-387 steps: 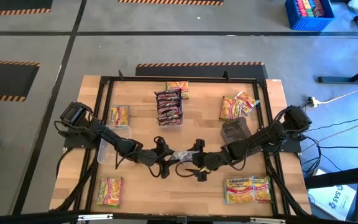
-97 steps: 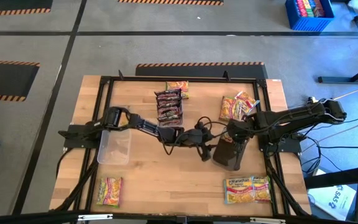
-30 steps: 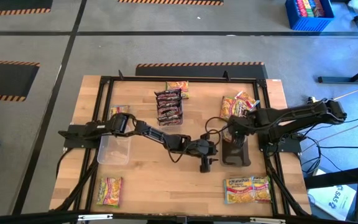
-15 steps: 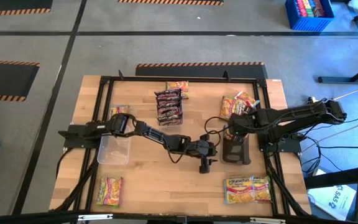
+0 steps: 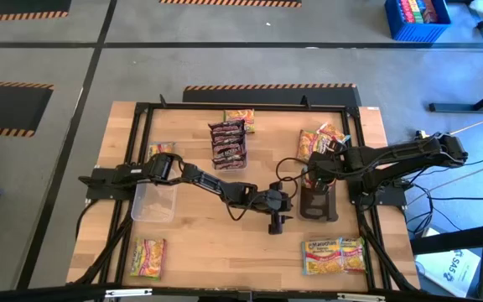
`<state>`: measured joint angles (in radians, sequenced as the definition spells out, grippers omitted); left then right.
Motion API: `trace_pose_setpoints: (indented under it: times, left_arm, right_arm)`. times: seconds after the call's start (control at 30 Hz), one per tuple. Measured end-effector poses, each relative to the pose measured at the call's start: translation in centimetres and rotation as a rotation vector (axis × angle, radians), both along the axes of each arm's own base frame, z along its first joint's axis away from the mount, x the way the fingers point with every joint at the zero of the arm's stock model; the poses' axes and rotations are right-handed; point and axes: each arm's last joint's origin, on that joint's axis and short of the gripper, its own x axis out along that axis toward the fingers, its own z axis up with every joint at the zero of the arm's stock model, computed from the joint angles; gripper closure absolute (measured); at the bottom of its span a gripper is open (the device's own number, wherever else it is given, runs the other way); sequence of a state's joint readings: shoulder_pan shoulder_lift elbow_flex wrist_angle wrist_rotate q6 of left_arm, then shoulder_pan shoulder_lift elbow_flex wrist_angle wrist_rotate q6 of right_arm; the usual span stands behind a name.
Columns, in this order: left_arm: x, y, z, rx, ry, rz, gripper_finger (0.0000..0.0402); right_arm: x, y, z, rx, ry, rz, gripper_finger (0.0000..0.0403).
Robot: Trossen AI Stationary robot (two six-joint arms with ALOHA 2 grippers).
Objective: Sort Maruchan noodles
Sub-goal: Put the blue noodle pack into the black bin
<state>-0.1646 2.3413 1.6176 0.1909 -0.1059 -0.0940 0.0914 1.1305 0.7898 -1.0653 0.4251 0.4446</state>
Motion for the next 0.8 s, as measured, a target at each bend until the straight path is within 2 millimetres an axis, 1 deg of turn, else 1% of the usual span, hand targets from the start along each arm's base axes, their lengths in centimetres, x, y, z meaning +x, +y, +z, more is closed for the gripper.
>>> trace_pose_setpoints:
  times: [0.2, 0.4, 0.53, 0.67, 0.73, 0.8]
  left_arm:
    - [0.0, 0.0, 0.0, 0.002, 0.0, 0.004, 0.0206]
    - [0.0, 0.0, 0.0, 0.003, 0.0, 0.004, 0.0206]
    - [0.0, 0.0, 0.0, 0.003, 0.001, 0.004, 0.0206]
    - [-0.2, 0.0, -0.1, 0.032, 0.036, -0.011, 0.0206]
    - [-0.4, -0.2, 0.2, 0.051, 0.049, -0.015, 0.0206]
    - [-1.0, -0.6, 1.0, 0.096, 0.092, -0.022, 0.0206]
  right_arm:
    - [0.1, 0.1, 0.0, 0.026, -0.011, 0.004, 0.0221]
    - [0.8, 0.3, 1.5, 0.09, -0.062, 0.015, 0.0221]
    - [0.9, 0.4, 1.9, 0.112, -0.072, 0.019, 0.0221]
    - [1.0, 0.6, 2.2, 0.195, -0.083, 0.021, 0.0221]
    - [1.1, 0.8, 2.5, 0.255, -0.092, 0.013, 0.0221]
    - [1.2, 1.0, 2.6, 0.32, -0.102, 0.008, 0.0221]
